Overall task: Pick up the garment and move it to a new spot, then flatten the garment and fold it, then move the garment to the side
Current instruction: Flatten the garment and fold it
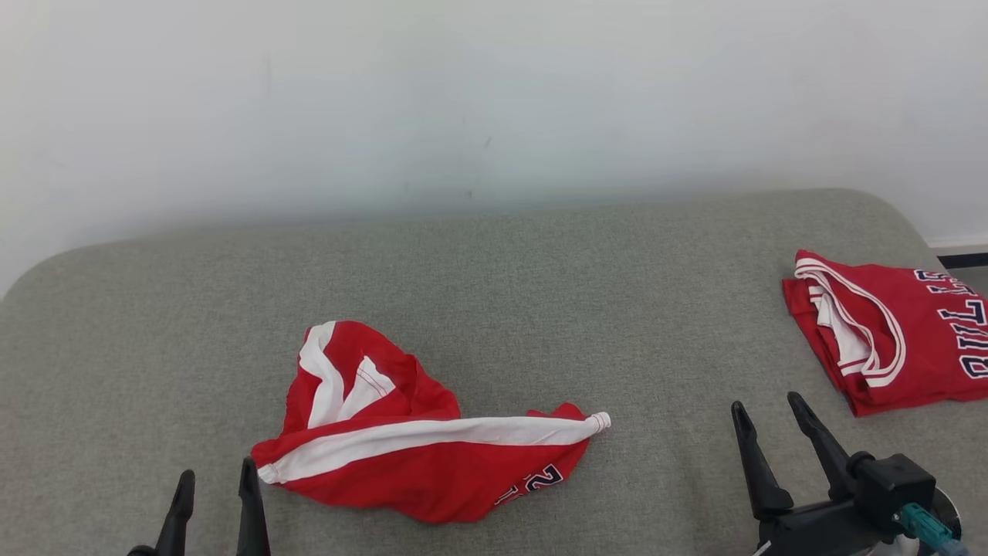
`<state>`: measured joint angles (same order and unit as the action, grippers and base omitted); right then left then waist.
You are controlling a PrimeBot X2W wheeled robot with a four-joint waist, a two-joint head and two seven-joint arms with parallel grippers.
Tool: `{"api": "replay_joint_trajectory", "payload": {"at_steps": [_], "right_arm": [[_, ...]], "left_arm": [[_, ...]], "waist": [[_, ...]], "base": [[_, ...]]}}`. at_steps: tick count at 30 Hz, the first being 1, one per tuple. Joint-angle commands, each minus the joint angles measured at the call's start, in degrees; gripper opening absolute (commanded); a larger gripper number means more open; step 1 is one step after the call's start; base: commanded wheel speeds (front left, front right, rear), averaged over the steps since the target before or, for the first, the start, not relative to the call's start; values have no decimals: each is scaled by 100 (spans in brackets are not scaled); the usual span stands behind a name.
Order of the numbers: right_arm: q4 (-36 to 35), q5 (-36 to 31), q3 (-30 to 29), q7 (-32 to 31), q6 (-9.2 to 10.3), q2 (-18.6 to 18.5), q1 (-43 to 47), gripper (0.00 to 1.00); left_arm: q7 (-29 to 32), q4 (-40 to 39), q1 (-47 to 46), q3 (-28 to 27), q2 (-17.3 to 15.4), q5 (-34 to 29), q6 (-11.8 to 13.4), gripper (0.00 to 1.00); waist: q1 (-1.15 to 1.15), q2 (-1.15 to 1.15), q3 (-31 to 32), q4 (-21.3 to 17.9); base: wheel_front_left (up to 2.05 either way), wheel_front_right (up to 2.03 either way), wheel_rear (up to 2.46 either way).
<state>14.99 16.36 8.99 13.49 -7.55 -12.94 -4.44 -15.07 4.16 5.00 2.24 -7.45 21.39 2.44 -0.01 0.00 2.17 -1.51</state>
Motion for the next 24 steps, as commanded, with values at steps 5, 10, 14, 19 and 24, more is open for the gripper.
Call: {"api": "replay_joint_trajectory", "payload": {"at_steps": [5, 10, 14, 19, 24], "right_arm": [[75, -47, -85, -17, 14, 17, 159, 100], [122, -55, -98, -14, 15, 40, 252, 100], [154, -44, -79, -20, 15, 77, 295, 100], [155, -29, -68, -30, 15, 104, 315, 100], [147, -40, -63, -32, 15, 137, 310, 100]], "left_arm": [[-7, -28, 140, -191, 97, -342, -247, 100], [-8, 69, 152, -365, 173, -571, -448, 100], [-8, 235, 237, -459, 172, -716, -545, 100], [-8, 373, 264, -537, 228, -807, -634, 100], [-8, 433, 247, -584, 274, -869, -685, 100]], "waist": [[1, 0, 142, 14], [1, 0, 233, 23], [1, 0, 288, 27], [1, 0, 311, 58], [1, 0, 286, 85]], "base": [[0, 0, 0], [0, 0, 0], [0, 0, 0], [0, 0, 0], [0, 0, 0]]}}
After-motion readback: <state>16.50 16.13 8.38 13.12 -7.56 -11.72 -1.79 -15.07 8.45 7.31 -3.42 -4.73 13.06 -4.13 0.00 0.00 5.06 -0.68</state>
